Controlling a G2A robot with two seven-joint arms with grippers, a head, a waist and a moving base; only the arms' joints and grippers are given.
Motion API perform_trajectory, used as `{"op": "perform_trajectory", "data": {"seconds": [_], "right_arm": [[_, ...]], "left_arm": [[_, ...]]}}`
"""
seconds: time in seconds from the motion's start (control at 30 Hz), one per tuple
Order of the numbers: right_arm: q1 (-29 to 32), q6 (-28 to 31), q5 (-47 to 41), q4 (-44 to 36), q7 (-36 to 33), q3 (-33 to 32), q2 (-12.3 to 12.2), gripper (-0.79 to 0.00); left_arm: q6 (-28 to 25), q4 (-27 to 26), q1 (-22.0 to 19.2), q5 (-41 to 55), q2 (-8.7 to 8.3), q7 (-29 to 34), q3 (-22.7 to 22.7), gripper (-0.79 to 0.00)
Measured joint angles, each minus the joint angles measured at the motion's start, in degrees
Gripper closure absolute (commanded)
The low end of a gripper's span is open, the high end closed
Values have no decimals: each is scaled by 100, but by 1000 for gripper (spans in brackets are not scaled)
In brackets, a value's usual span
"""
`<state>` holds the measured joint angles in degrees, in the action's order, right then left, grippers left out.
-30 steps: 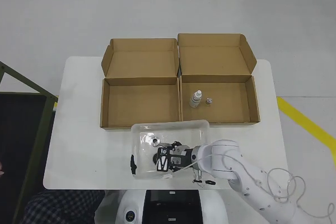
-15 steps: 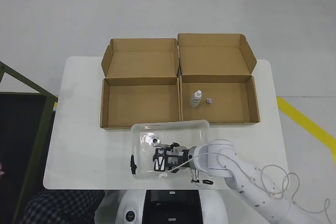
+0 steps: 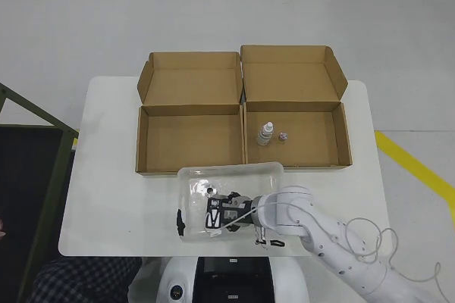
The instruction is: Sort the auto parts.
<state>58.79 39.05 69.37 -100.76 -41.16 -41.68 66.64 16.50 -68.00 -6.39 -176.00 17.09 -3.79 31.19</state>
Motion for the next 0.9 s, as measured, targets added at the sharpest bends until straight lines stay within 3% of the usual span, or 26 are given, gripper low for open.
{"op": "perform_trajectory", "data": {"seconds": [0.1, 0.37, 0.9], "right_arm": [[-21, 14, 2, 25, 20, 14, 9, -372], [-48, 110, 21, 49, 85, 57, 26, -15], [85, 280, -122, -285, 185, -241, -57, 0]], "left_arm": [[0, 0, 0, 0, 0, 0, 0, -785], [0, 0, 0, 0, 0, 0, 0, -785], [0, 0, 0, 0, 0, 0, 0, -785]]}}
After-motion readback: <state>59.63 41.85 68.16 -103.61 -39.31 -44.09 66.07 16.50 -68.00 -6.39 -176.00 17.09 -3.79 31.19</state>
